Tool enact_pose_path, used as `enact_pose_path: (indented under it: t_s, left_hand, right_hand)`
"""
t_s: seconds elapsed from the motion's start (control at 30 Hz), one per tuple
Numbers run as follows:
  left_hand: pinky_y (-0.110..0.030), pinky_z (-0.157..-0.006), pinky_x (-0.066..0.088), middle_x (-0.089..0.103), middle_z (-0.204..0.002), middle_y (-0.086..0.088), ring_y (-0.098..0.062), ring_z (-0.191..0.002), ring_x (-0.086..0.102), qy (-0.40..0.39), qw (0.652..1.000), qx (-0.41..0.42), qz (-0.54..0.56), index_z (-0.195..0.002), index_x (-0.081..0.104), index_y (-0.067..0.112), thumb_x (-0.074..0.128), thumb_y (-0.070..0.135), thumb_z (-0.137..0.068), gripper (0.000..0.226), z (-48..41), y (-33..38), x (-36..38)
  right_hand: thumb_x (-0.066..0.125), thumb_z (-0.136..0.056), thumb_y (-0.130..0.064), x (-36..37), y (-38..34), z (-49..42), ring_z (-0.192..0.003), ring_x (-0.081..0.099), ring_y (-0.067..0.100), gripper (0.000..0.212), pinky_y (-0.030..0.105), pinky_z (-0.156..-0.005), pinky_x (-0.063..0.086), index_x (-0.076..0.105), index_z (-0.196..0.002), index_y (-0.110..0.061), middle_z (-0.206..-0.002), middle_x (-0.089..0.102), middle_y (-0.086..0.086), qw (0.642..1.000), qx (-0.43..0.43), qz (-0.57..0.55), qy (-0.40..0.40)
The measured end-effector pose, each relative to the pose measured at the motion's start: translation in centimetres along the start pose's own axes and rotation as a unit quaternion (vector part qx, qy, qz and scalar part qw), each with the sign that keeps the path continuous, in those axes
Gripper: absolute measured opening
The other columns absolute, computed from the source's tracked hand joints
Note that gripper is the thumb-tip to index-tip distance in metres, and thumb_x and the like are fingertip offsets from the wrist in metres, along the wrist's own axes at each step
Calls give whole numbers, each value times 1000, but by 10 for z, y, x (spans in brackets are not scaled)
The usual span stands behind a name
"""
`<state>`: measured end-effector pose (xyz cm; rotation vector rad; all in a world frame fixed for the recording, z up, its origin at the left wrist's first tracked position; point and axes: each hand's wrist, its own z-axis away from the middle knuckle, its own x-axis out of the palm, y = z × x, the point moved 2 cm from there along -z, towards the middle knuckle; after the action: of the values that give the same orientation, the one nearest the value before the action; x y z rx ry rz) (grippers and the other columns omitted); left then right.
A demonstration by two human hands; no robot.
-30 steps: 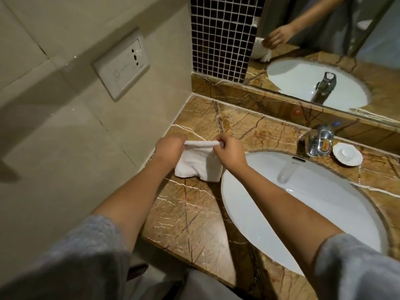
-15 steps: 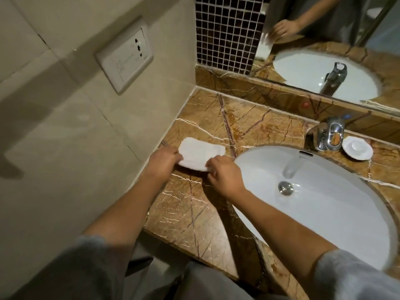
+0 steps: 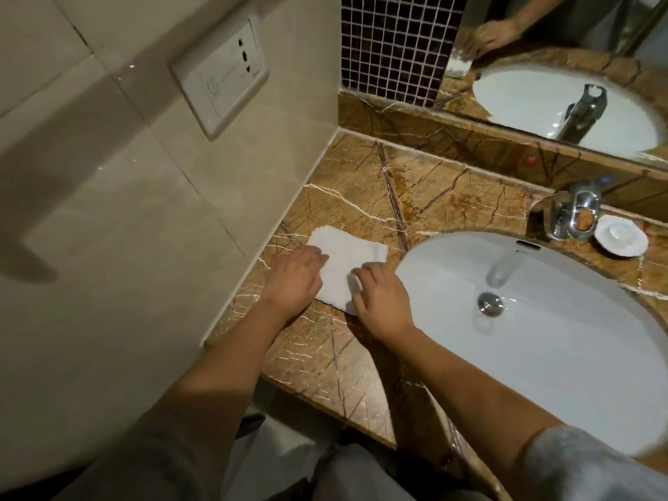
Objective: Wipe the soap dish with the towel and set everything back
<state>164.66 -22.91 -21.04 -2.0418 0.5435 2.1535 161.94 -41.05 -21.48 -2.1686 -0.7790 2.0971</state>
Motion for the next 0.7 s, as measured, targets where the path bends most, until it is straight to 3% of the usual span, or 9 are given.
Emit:
enact_pose_path:
  t_s: [0.07,0.13,0.3,0.57,0.7]
  left_hand:
    - [-40,-117,25,24,-159,-4,-23,-147,21,-14,1000,-1,5,-150,27,17,36,27,-99,52,-10,12,10]
    - [-36,-122,9,-1,-163,0,-17,-151,-2,-46,999,-2,1,-153,3,19,25,38,-102,59,-18,23,22]
    - [-37,-123,-2,-11,-162,0,-15,-149,-13,-70,997,-32,-5,-152,-8,18,13,40,-102,58,-26,38,52]
    - [-38,-123,-4,-12,-162,2,-14,-149,-14,-58,997,-46,-16,-150,-12,19,10,38,-102,56,-23,39,61]
    - [-37,-123,3,12,-162,2,-14,-150,5,-53,995,-55,58,-152,15,19,21,40,-102,55,-33,37,43]
  right_hand:
    - [40,-95,-27,5,3,-6,-142,30,31,52,44,-114,30,37,-143,-8,-151,37,16,998,34,17,-39]
    - [27,-100,-35,12,9,-11,-150,4,27,60,42,-122,11,12,-152,-9,-161,8,13,994,83,22,-74]
    - [15,-100,-44,33,17,-14,-148,-15,22,66,38,-123,-3,-9,-151,-10,-161,-13,10,984,133,39,-114]
    - [15,-100,-43,39,17,-15,-148,-14,21,64,40,-122,-5,-7,-151,-11,-161,-12,9,983,145,36,-109]
    - [29,-100,-33,12,15,-19,-149,11,28,53,38,-121,6,30,-146,-7,-158,23,15,992,120,-9,-25]
